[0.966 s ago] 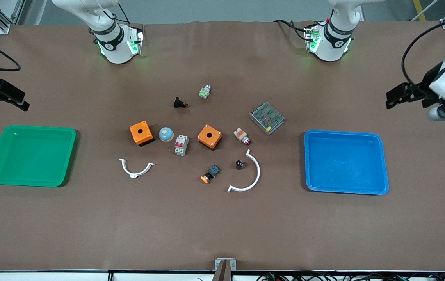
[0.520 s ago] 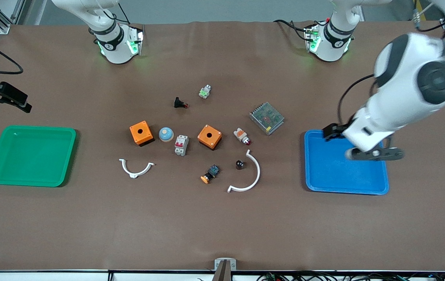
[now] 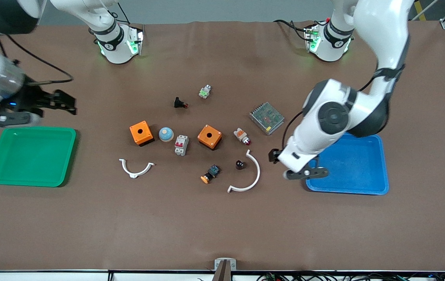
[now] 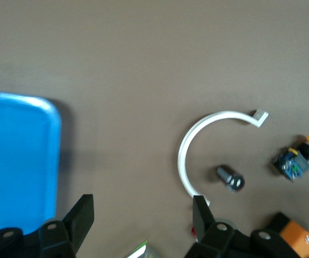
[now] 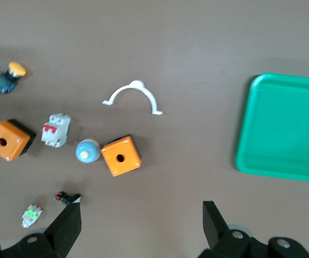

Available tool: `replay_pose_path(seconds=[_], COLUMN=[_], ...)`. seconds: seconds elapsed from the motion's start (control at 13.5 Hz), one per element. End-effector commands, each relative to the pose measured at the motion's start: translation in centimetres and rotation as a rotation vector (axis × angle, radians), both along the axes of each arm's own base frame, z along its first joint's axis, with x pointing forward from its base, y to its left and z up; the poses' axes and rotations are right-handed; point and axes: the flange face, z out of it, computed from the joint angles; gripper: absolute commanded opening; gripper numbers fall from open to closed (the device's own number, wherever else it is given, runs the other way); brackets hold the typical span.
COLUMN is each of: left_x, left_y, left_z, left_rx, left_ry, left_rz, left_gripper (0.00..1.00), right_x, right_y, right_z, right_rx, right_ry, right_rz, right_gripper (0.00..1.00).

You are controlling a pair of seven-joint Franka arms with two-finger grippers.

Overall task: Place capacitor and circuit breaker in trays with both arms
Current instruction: 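Grasp the capacitor with the left gripper while the right gripper grasps the breaker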

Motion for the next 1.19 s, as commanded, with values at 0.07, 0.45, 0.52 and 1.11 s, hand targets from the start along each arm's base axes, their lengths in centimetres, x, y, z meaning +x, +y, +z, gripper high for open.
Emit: replay_pose_path(seconds=[0.07, 0.45, 0.52, 1.11], left_x=[1.4, -1.5, -3.0, -4.1], left_y=[-6.9, -11.4, -13.2, -13.6], left_z=[-5.6, -11.7, -13.2, -16.3], left_rx=[-0.011, 0.024, 0.029, 0.054], left_ry=[-0.055, -0.074, -0.067, -0.039], left_rz=[0.089, 0.109, 0.085, 0.079], left_gripper=[0.79, 0.76, 0.76, 0.63], right_x=[-1.5, -3.8, -4.1, -3.3], right_y=[7.4, 14.9, 16.9, 20.5], right_z=[-7.2, -17.8, -19.7, -29.6], right_rx=[0.017, 0.010, 0.001, -0.009], right_ry=[0.037, -0.008, -0.006, -0.036], right_rz=[-0.029, -0.117, -0.144, -0.176], right_gripper=[1.00, 1.00, 1.00, 1.00])
